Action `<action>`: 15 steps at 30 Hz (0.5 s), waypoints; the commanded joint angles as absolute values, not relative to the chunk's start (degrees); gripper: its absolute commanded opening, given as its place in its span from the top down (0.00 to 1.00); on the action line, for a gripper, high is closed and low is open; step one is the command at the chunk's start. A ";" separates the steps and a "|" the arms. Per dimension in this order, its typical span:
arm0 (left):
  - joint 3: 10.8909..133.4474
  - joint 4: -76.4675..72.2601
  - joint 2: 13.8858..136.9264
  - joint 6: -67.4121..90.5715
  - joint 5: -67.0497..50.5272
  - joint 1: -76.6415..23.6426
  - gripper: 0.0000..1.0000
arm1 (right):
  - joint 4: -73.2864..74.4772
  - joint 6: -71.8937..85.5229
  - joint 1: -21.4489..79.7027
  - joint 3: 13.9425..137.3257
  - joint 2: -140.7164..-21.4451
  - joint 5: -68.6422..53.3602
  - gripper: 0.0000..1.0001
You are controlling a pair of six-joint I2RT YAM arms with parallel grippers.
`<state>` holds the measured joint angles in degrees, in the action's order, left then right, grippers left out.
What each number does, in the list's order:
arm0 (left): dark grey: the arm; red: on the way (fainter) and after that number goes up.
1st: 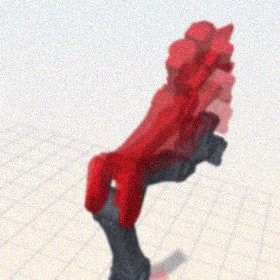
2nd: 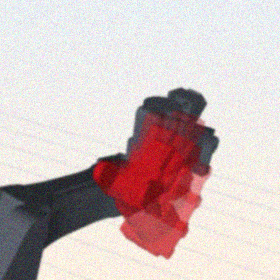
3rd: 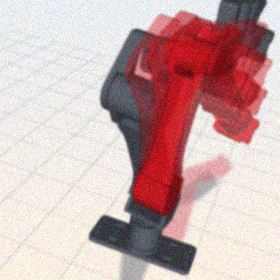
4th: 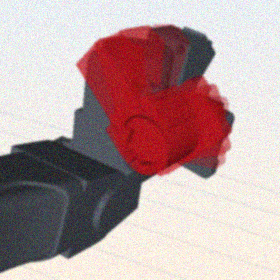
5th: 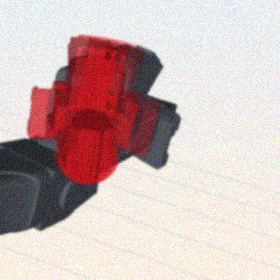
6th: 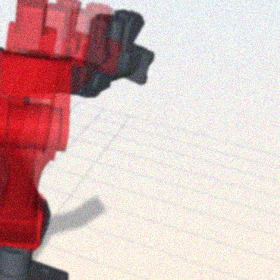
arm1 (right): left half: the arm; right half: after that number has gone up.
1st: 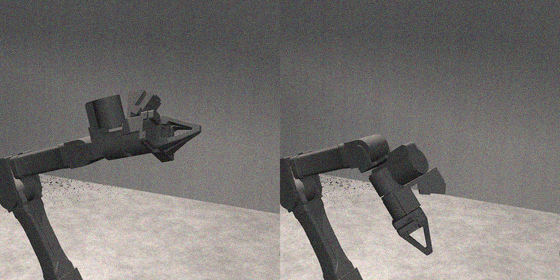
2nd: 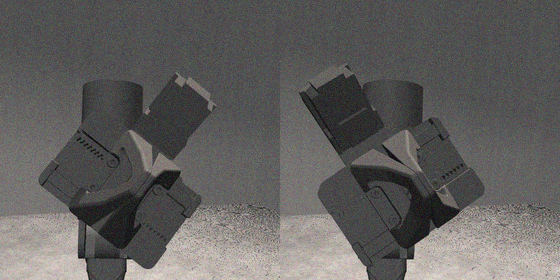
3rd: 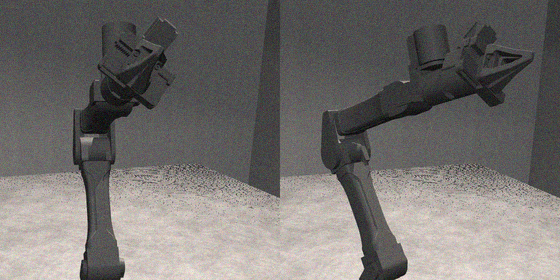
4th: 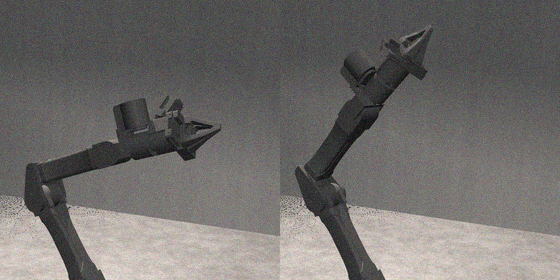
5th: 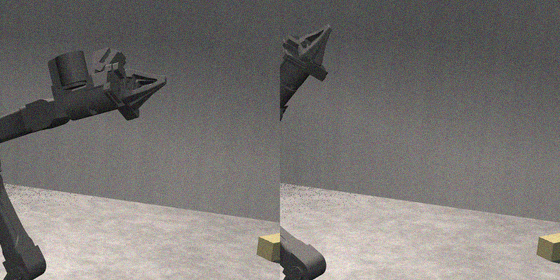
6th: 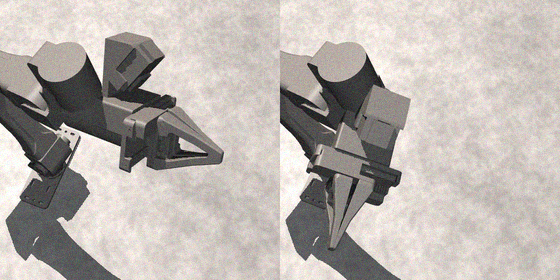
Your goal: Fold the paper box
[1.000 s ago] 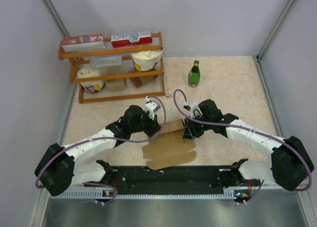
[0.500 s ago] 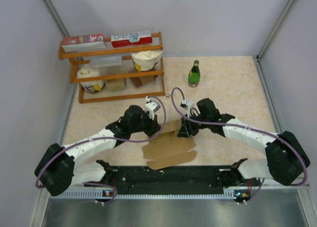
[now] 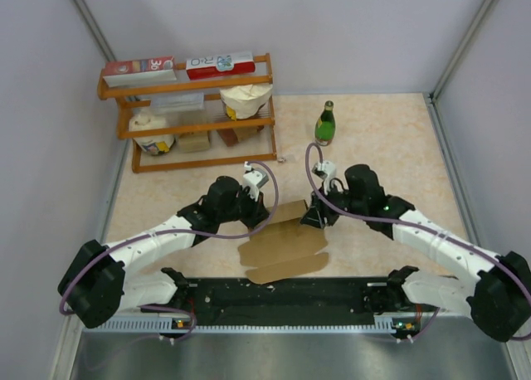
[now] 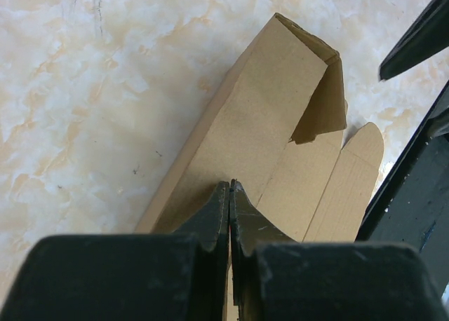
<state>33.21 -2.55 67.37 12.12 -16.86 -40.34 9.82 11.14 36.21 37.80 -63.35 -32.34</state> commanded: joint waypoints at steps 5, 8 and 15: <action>32.96 -1.76 66.71 12.22 -16.44 -40.43 1.00 | 18.18 15.72 34.72 41.39 -56.33 -5.14 0.59; 32.96 -1.84 66.71 12.30 -16.52 -40.52 1.00 | 20.39 17.40 33.66 42.27 -59.58 -0.97 0.72; 32.96 -1.50 66.53 12.30 -16.44 -40.43 1.00 | 17.77 14.77 33.58 40.88 -69.08 -4.03 0.79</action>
<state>33.21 -2.55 67.37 12.14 -16.88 -40.34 19.00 15.64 33.82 40.29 -65.93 -4.60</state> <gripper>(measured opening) 0.009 0.218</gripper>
